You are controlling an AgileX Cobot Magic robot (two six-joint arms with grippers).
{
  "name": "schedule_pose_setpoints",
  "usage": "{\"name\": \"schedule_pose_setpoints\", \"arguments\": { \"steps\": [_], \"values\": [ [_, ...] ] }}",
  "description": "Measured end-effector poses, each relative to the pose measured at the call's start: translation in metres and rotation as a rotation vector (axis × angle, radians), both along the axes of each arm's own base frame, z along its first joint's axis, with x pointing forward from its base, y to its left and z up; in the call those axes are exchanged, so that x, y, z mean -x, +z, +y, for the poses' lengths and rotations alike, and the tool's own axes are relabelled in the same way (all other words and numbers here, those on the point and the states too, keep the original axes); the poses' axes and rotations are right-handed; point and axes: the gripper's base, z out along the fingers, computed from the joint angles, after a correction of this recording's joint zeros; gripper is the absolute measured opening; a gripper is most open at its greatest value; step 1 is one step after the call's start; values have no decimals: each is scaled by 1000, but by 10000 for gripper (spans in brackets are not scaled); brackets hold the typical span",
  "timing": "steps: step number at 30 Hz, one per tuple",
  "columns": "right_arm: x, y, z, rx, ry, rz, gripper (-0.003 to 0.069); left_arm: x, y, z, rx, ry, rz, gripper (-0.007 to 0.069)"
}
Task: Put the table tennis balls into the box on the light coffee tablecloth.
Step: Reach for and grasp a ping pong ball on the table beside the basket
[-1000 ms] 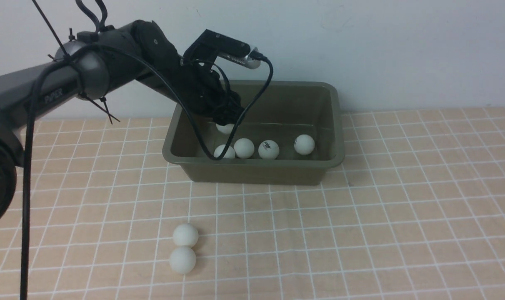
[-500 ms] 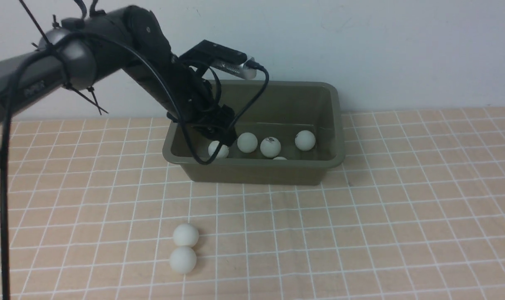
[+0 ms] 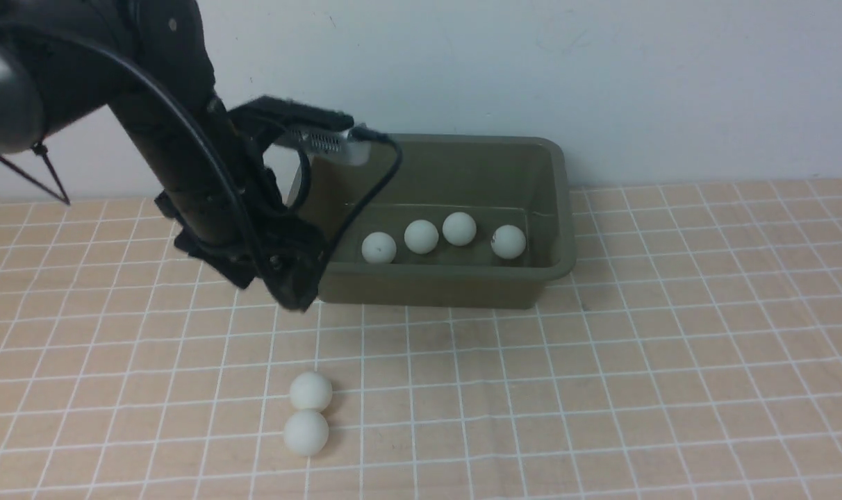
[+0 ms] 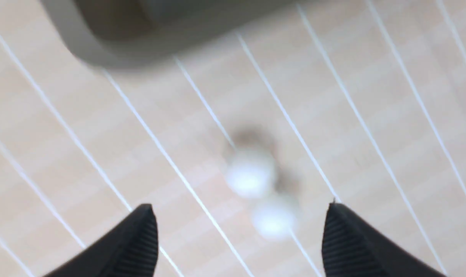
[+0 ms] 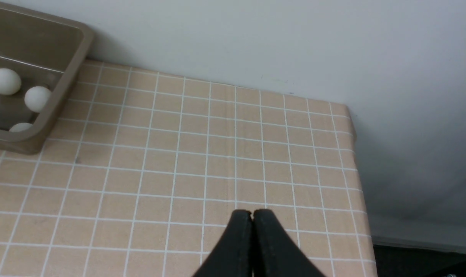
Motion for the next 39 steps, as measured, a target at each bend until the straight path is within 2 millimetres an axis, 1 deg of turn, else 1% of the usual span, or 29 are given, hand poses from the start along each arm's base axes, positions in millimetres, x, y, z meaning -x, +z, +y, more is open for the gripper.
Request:
{"name": "schedule_pose_setpoints", "arguments": {
  "steps": [3,6,9,15,24,33,39],
  "values": [
    [0,0,0,0,0,0,-18,17,-29,-3,18,25,15,454],
    [0,0,0,0,0,0,-18,23,-52,-7,30,45,-33,445],
    [0,0,0,-6,2,0,-18,24,-65,-14,42,48,-106,445],
    [0,0,2,-20,10,-2,-18,18,-76,-23,54,49,-153,445],
    [0,0,2,-24,12,-2,-18,13,-98,-21,-1,31,-115,445],
    [0,0,2,-24,12,-2,-18,10,-104,-21,-14,30,-126,445],
    [0,0,2,-24,12,-2,-18,8,-116,-22,-28,29,-97,445]
  ]
}}
